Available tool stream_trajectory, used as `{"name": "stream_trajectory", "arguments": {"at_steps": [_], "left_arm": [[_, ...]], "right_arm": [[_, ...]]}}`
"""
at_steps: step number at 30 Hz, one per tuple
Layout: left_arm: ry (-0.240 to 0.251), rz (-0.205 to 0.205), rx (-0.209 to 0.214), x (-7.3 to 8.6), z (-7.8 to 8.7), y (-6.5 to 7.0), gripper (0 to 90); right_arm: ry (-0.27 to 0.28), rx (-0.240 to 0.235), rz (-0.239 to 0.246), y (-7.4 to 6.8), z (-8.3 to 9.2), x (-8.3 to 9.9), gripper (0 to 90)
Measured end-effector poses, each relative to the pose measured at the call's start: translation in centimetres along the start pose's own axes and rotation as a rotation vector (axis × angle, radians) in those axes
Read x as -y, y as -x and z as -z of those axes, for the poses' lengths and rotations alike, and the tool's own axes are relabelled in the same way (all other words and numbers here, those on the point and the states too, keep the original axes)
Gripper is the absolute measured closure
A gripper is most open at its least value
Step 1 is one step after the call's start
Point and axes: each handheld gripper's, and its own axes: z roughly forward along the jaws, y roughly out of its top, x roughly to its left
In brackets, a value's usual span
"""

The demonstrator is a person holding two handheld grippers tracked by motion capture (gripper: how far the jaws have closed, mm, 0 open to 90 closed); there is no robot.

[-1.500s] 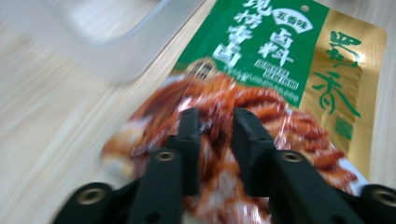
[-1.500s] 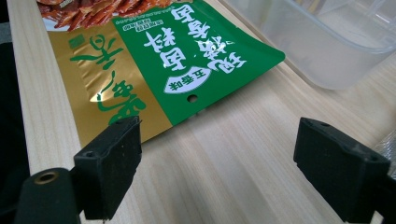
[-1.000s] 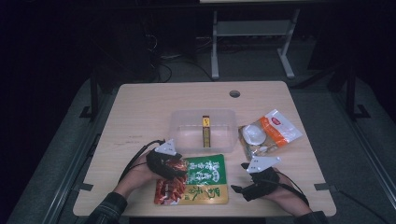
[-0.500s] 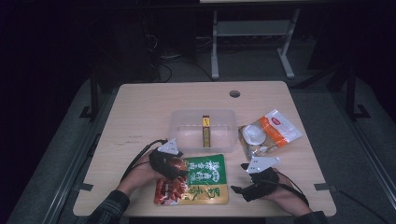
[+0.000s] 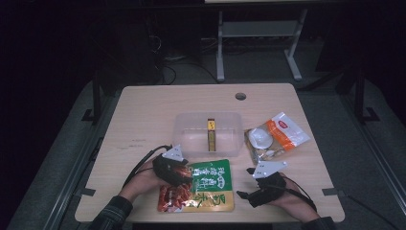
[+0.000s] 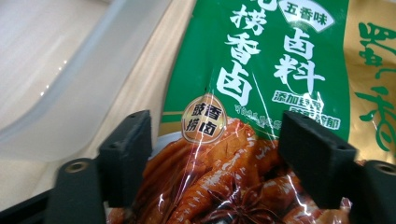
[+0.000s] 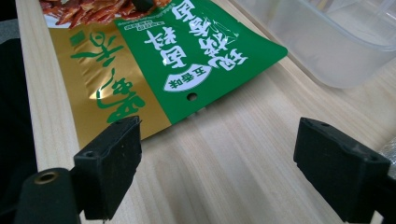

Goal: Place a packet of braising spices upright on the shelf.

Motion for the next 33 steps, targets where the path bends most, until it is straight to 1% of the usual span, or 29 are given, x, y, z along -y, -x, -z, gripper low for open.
{"name": "stream_trajectory", "arguments": {"at_steps": [3,6,7,10,13,16,18,19,21,23,24,25,27,29,31,33], "left_arm": [[-0.007,-0.016,-0.007,0.0,0.1,0.5,36.5],[-0.014,-0.035,-0.007,-0.1,0.2,1.0,48.7],[-0.021,-0.05,-0.008,-0.2,0.2,1.2,51.8],[-0.026,-0.044,-0.015,-0.3,0.2,1.3,59.9],[-0.032,-0.046,-0.016,-0.3,0.3,1.3,70.8],[-0.037,-0.046,-0.016,-0.3,0.4,1.4,78.3],[-0.035,-0.04,-0.018,-0.3,0.4,1.4,80.5],[-0.035,-0.038,-0.017,-0.3,0.4,1.4,83.5],[-0.025,-0.035,-0.014,-0.2,0.4,1.4,85.1],[-0.019,-0.025,-0.008,0.0,0.4,1.3,87.2],[-0.007,-0.009,-0.003,0.1,0.4,1.2,88.0],[-0.006,-0.003,0.004,0.1,0.5,1.1,88.5],[-0.002,0.0,0.013,0.1,0.6,1.1,88.9],[0.002,-0.005,0.019,0.2,0.7,1.2,89.1],[0.02,-0.004,0.027,0.1,1.0,1.3,89.3],[0.047,0.006,0.041,0.1,1.5,1.3,89.2]], "right_arm": [[0.002,0.0,0.001,0.0,0.0,0.0,14.6],[0.001,0.0,0.001,0.0,0.0,0.0,14.6],[0.001,-0.001,0.001,0.0,0.0,0.0,14.5],[0.0,0.0,0.0,0.0,-0.1,0.0,14.6],[0.0,0.001,-0.001,0.0,-0.1,0.0,14.6],[-0.001,0.002,-0.003,0.0,-0.1,0.0,14.6],[0.0,0.002,-0.003,0.0,-0.1,0.0,14.6],[0.0,0.002,-0.003,0.0,-0.1,0.0,14.6],[-0.001,0.002,-0.002,0.0,-0.1,0.0,14.6],[-0.001,0.001,-0.002,0.0,-0.1,0.0,14.6],[0.0,0.001,-0.002,0.0,-0.1,0.0,14.6],[-0.001,0.001,-0.002,0.0,-0.1,0.0,14.6],[-0.002,0.0,-0.003,0.1,-0.1,0.0,14.5],[-0.002,-0.001,-0.002,0.1,-0.1,0.0,14.6],[0.001,0.0,-0.001,0.1,-0.1,0.0,14.6],[0.0,-0.001,-0.007,0.1,0.0,0.0,14.6]]}}
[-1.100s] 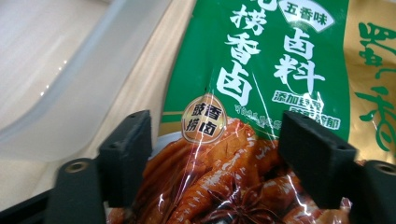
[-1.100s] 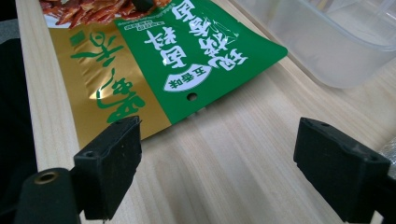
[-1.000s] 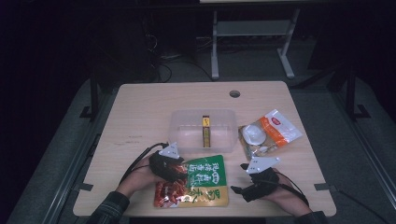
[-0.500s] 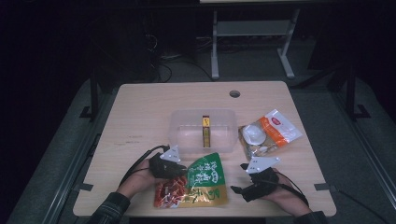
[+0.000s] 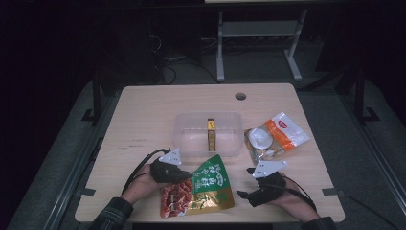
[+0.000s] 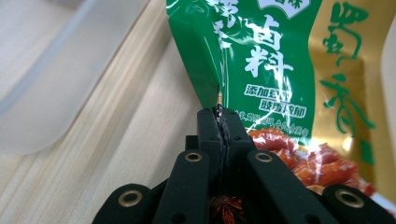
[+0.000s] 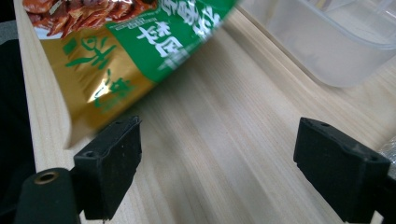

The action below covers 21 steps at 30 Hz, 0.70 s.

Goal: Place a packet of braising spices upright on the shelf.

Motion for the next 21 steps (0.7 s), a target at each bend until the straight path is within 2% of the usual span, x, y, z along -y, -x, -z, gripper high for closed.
{"name": "stream_trajectory", "arguments": {"at_steps": [3,10,16,21], "left_arm": [[0.036,0.017,0.011,0.0,0.7,0.2,89.4],[0.115,0.019,0.014,-0.3,2.5,0.6,89.5],[0.19,0.055,-0.013,-0.3,3.8,0.4,89.6],[0.247,0.061,-0.066,-0.7,5.2,0.4,89.6]], "right_arm": [[0.0,0.0,-0.003,0.0,0.0,0.0,14.6],[0.009,0.0,-0.013,0.1,0.2,-0.1,13.8],[0.025,-0.027,-0.001,0.1,0.6,-0.3,12.8],[0.034,-0.068,-0.019,0.2,0.7,-0.4,13.3]]}}
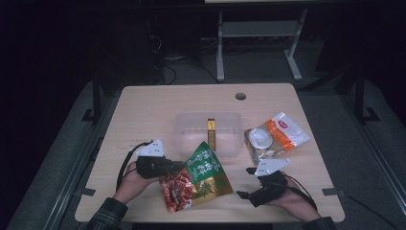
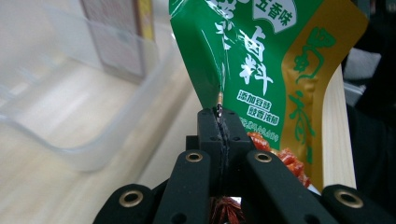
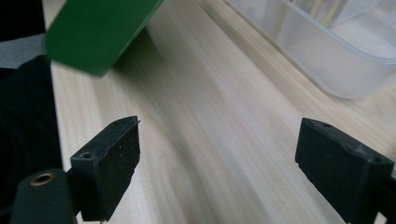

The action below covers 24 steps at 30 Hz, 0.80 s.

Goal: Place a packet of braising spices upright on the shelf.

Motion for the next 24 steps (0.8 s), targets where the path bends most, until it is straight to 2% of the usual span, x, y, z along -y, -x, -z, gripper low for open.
{"name": "stream_trajectory", "arguments": {"at_steps": [6,9,14,17,21,23,24], "left_arm": [[0.098,0.034,-0.075,-0.6,1.8,-0.4,89.7],[0.139,0.051,-0.099,-0.6,2.3,-0.6,89.6],[0.157,0.063,-0.144,-0.6,2.8,-0.7,89.6],[0.168,0.076,-0.151,-0.5,2.9,-0.8,89.6],[0.184,0.084,-0.151,-0.5,3.0,-0.8,89.6],[0.192,0.086,-0.152,-0.5,3.1,-0.7,89.6],[0.194,0.09,-0.151,-0.5,3.1,-0.7,89.6]], "right_arm": [[0.02,-0.06,-0.016,-0.3,-0.6,-0.6,13.3],[0.082,-0.087,-0.034,-0.3,-1.1,-1.8,13.7],[0.153,-0.111,-0.033,-0.3,-2.6,-4.3,14.9],[0.185,-0.113,-0.025,-0.5,-3.6,-5.6,15.9],[0.212,-0.113,-0.035,-0.5,-4.6,-7.0,24.2],[0.221,-0.126,-0.045,-0.5,-5.4,-7.6,34.2],[0.221,-0.126,-0.045,-0.5,-5.4,-7.6,34.2]]}}
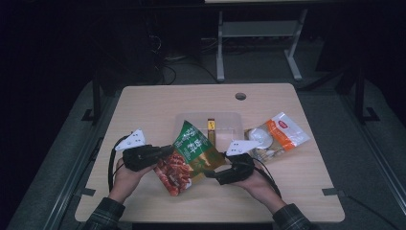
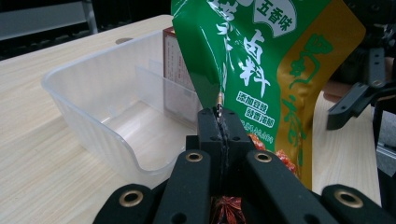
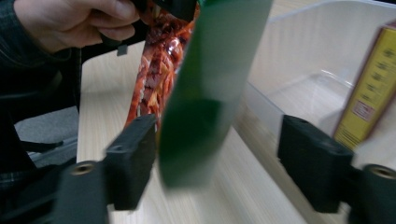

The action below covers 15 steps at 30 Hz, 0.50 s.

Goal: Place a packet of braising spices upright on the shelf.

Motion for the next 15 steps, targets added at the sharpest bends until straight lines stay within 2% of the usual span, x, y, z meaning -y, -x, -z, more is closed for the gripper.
{"name": "stream_trajectory", "arguments": {"at_steps": [1,3,7,8,10,15], "left_arm": [[0.004,0.001,0.001,0.0,0.0,0.0,89.6],[0.003,0.003,0.004,0.0,0.0,0.0,89.5],[-0.001,-0.008,0.005,0.1,-0.1,0.1,89.4],[0.001,-0.008,-0.001,0.1,-0.1,0.1,89.4],[0.007,-0.002,0.008,0.2,-0.1,0.0,89.2],[-0.002,-0.007,0.016,0.5,-0.1,0.3,86.4]], "right_arm": [[0.006,0.005,0.004,0.0,-0.1,-0.1,38.3],[0.021,-0.015,0.001,0.1,-0.5,-0.3,48.0],[0.048,-0.049,-0.018,0.4,-1.0,-0.7,72.7],[0.048,-0.049,-0.018,0.4,-1.0,-0.7,72.7],[0.057,-0.056,-0.026,0.6,-0.9,-0.8,80.9],[0.051,-0.087,-0.056,0.9,-0.4,-1.1,88.6]]}}
